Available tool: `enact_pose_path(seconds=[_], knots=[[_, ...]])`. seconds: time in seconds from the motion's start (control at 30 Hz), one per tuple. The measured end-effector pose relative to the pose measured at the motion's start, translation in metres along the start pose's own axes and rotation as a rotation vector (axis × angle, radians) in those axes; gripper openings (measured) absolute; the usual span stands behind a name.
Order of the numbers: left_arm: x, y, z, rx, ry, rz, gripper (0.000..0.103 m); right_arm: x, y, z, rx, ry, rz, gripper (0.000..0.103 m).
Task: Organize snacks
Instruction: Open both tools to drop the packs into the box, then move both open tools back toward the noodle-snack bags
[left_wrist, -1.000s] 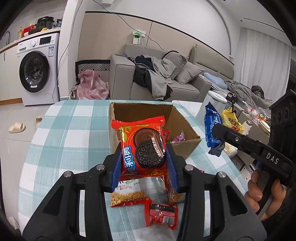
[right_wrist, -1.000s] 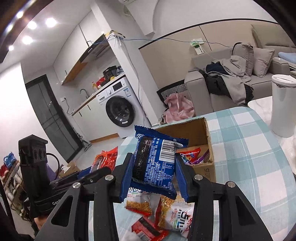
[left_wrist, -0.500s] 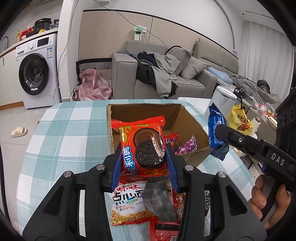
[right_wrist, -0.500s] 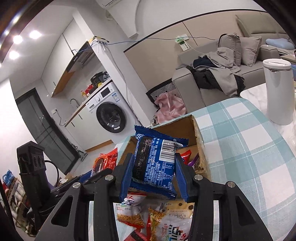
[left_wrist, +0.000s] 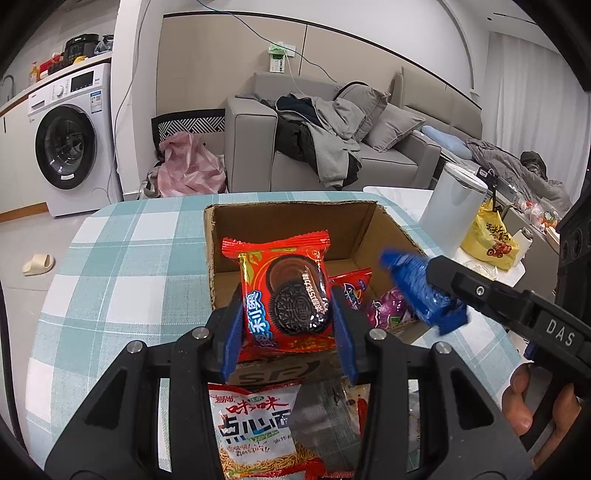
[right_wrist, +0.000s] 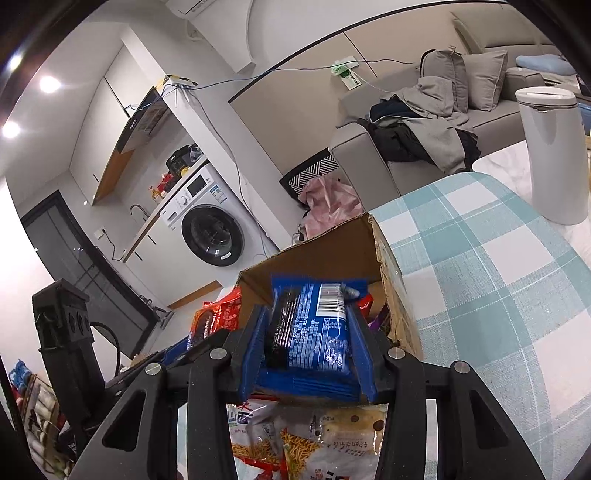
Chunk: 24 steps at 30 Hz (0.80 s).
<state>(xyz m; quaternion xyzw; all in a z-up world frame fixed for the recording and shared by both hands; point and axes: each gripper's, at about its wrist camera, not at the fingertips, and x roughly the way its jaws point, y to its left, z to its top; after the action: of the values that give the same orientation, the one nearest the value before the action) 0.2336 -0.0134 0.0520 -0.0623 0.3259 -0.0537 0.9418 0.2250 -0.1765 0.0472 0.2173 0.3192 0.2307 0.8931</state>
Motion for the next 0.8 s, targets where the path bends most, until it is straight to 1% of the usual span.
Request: enact_pose_path(seconds=[0.2,0.3,0.37,0.4,0.43,0.47,0.5,0.53,0.57,0.6,0.67,0.7,0.73,0.8], knots=[[0.015,0.001,-0.002,0.003,0.023,-0.002,0.04,0.008,0.001,0.002,-0.002,0.004,-0.006,0.044],[0.016,0.001,-0.002,0.006,0.024,-0.001,0.04,0.007,0.002,0.002,-0.012,0.002,-0.014,0.045],[0.016,0.001,-0.003,0.005,0.028,-0.004,0.04,0.003,0.003,0.002,-0.024,-0.004,-0.024,0.055],[0.015,0.002,-0.002,0.003,0.028,-0.003,0.04,-0.001,0.004,0.003,-0.034,-0.014,-0.032,0.057],[0.014,0.002,-0.002,0.002,0.03,-0.003,0.044,-0.002,0.004,0.003,-0.041,-0.019,-0.037,0.062],[0.013,0.003,-0.003,0.0,0.034,-0.002,0.048,-0.005,0.004,0.003,-0.048,-0.022,-0.043,0.07],[0.011,0.004,-0.003,-0.003,0.04,-0.004,0.059,-0.007,0.004,0.004,-0.052,-0.022,-0.048,0.075],[0.008,0.005,-0.004,-0.007,0.036,-0.005,0.071,-0.009,0.004,0.004,-0.055,-0.02,-0.052,0.086],[0.004,0.005,-0.004,-0.011,0.029,-0.008,0.076,-0.011,0.003,0.004,-0.059,-0.015,-0.057,0.093],[0.0,0.007,-0.006,-0.013,0.022,-0.012,0.082,-0.013,0.003,0.004,-0.064,-0.01,-0.065,0.095],[-0.008,0.009,-0.008,-0.012,0.023,-0.013,0.084,-0.017,0.002,0.003,-0.076,0.008,-0.084,0.101],[-0.011,0.01,-0.008,-0.012,0.027,-0.008,0.088,-0.018,0.002,0.002,-0.082,0.02,-0.095,0.102],[-0.014,0.011,-0.009,-0.013,0.031,0.002,0.095,-0.019,0.002,0.001,-0.088,0.03,-0.105,0.103],[-0.023,0.015,-0.012,-0.023,0.025,0.025,0.102,-0.021,0.003,0.0,-0.104,0.047,-0.122,0.103]])
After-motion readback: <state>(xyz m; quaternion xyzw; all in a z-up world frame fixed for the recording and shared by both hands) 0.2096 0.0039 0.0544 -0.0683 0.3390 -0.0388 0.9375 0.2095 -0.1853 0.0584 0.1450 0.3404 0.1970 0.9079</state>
